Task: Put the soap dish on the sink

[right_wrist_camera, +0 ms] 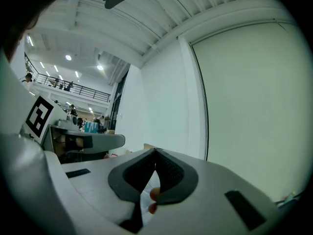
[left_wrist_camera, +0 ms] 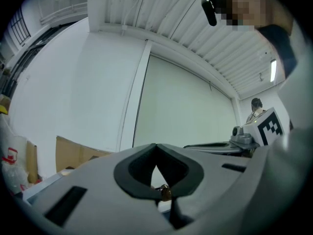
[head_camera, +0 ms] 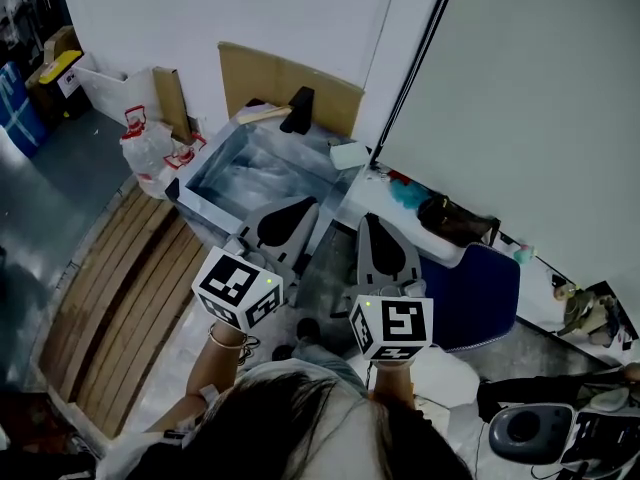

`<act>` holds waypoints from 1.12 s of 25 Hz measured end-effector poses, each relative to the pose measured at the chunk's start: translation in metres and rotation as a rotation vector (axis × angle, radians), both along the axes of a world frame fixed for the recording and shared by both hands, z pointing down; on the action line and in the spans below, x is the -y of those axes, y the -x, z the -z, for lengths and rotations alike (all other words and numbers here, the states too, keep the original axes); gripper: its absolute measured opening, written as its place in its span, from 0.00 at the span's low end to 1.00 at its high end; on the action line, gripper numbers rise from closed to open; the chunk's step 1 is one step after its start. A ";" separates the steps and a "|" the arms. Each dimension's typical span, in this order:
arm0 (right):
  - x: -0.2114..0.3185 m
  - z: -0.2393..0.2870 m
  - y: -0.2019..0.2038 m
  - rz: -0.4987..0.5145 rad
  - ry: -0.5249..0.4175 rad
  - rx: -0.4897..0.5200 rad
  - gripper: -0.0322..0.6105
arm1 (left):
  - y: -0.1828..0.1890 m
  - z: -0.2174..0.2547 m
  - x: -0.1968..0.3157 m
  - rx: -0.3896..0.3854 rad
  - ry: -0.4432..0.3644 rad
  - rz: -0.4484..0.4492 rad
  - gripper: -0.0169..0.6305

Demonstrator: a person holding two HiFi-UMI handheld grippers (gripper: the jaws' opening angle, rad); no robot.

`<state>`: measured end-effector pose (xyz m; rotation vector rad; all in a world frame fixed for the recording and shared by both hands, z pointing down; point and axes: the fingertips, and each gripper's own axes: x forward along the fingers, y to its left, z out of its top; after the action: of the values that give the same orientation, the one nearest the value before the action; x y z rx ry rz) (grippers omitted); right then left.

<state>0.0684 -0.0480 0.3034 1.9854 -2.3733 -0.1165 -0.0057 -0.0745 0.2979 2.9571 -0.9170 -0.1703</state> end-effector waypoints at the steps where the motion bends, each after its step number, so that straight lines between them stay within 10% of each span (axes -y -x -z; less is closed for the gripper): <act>1: 0.002 0.000 -0.002 0.002 0.000 0.002 0.09 | -0.002 0.000 0.003 0.004 0.001 0.001 0.04; 28: 0.046 -0.015 -0.033 -0.004 0.036 -0.013 0.09 | -0.042 -0.020 0.047 0.049 0.035 -0.019 0.04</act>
<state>0.1019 -0.0943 0.3188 1.9675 -2.3460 -0.0853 0.0367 -0.1218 0.3182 2.9487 -0.8876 -0.0803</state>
